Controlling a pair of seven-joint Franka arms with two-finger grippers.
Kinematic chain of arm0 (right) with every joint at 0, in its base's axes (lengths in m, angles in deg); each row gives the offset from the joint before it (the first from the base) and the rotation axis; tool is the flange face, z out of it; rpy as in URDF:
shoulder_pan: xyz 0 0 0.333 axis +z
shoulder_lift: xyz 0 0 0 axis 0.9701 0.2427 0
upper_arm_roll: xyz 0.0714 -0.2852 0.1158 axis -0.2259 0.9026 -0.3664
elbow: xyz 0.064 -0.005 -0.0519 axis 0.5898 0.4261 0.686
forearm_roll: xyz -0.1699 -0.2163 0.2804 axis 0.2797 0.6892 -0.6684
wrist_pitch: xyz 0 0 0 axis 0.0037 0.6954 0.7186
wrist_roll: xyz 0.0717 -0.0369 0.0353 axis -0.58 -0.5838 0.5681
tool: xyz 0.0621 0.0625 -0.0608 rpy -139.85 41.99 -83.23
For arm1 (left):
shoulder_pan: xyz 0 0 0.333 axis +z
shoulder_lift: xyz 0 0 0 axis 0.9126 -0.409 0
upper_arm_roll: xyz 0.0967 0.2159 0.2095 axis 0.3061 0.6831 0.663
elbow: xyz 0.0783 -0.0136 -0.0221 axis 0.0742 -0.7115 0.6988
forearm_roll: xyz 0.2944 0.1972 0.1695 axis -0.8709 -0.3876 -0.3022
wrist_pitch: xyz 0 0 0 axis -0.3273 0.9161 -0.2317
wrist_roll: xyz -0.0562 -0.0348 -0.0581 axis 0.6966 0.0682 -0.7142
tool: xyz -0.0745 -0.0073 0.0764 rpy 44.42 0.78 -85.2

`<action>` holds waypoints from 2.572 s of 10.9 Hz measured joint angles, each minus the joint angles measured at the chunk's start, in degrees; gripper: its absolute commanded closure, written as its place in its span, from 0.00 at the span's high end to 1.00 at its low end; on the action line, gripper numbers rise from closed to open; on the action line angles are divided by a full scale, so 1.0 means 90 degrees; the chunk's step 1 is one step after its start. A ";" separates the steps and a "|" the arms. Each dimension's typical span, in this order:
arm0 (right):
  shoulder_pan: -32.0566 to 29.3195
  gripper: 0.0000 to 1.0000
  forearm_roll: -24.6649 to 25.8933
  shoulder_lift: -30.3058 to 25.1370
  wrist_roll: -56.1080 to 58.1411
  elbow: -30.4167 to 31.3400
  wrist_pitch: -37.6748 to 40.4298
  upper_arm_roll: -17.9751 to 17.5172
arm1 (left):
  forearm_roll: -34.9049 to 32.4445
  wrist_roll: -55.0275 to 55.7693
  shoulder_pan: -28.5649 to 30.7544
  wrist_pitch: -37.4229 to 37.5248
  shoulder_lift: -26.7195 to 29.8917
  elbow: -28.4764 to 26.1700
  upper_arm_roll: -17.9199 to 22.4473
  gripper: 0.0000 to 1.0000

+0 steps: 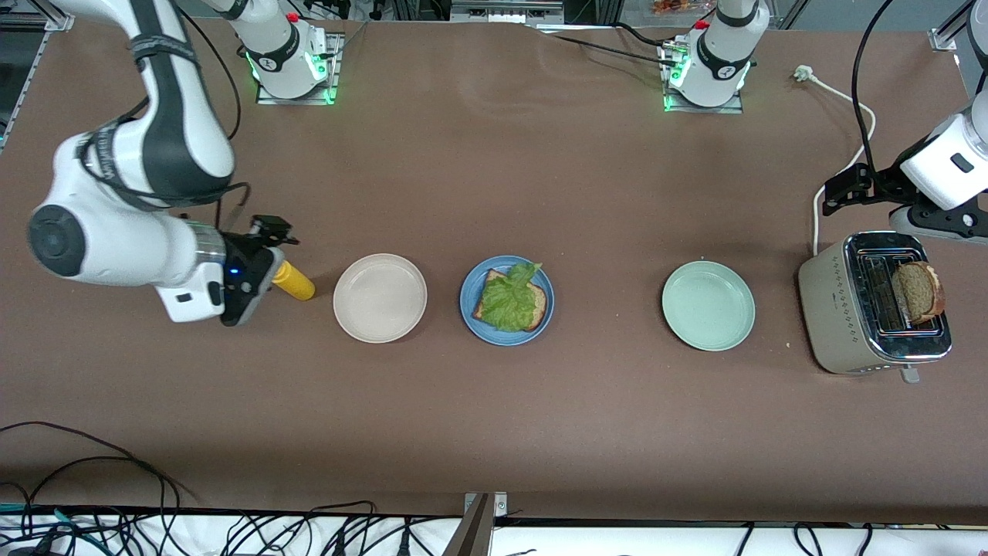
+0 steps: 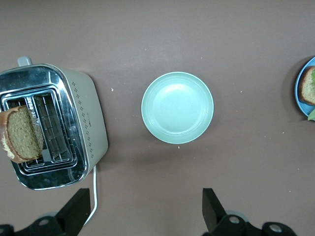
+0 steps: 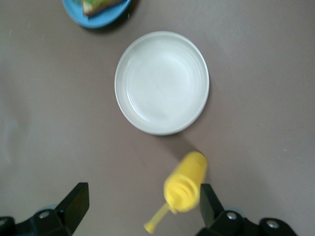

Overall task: Make sandwich in blue plate with both arms
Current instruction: 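Move the right gripper toward the yellow mustard bottle, then open the right gripper beside the mustard bottle, then close the right gripper around the mustard bottle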

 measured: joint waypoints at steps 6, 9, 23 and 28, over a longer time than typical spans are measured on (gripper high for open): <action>-0.1309 1.00 -0.0769 0.0081 0.3539 0.0468 -0.0003 -0.0034 | 0.0000 0.0000 -0.0054 -0.0084 -0.0041 0.0226 -0.0079 1.00; -0.1857 1.00 -0.1695 0.0518 0.5227 0.0550 0.0245 -0.0038 | 0.0000 0.0000 -0.0054 -0.0086 -0.0047 0.0232 -0.0082 1.00; -0.2746 1.00 -0.3732 0.2516 0.8876 0.0560 0.0616 -0.0133 | 0.0000 0.0000 -0.0053 -0.0087 -0.0054 0.0245 -0.0081 1.00; -0.2381 0.97 -0.4182 0.2872 0.9109 0.0560 0.0127 -0.0188 | 0.0000 0.0000 -0.0053 -0.0088 -0.0056 0.0248 -0.0079 1.00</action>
